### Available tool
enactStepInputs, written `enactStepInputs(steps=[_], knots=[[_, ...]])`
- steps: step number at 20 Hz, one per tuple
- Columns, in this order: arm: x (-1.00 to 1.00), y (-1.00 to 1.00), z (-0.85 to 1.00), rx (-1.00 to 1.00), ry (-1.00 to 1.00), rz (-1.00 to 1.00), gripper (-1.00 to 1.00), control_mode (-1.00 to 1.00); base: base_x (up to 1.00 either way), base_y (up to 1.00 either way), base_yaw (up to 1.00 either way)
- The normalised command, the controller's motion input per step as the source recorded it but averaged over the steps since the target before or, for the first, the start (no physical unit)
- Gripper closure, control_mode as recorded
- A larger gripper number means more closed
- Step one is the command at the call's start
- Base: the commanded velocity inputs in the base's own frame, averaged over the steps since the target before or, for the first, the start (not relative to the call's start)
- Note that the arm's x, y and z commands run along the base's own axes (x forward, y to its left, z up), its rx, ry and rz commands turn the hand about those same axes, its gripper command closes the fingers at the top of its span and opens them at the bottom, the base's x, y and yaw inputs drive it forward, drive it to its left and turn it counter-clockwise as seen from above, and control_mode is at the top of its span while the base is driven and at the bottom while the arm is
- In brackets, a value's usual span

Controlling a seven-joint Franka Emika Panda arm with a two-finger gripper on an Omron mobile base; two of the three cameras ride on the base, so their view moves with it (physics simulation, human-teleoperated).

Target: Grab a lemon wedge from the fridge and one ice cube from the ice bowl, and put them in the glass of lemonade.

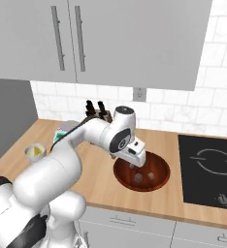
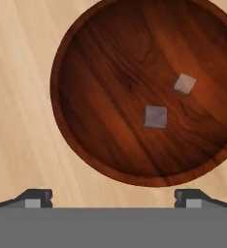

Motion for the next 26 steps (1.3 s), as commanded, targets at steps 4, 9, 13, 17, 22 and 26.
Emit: enactStepInputs(steps=[4,9,13,17,22,26], knots=[[0.22,-0.48,0.0,0.0,0.0,-0.01,-1.0,-1.0,0.0,0.0,0.0],[0.39,-0.2,-0.15,0.0,0.0,0.0,-1.0,-1.0,0.0,0.0,0.0],[0.41,-0.3,-0.43,0.0,0.14,0.0,-1.0,-1.0,0.0,0.0,0.0],[0.13,-0.36,-0.5,0.0,0.16,0.03,-1.0,-1.0,0.0,0.0,0.0],[-0.07,-0.07,-0.3,0.0,0.1,0.06,-1.0,-1.0,0.0,0.0,0.0],[0.0,0.0,-0.32,0.03,0.0,0.07,-1.0,-1.0,0.0,0.0,0.0]])
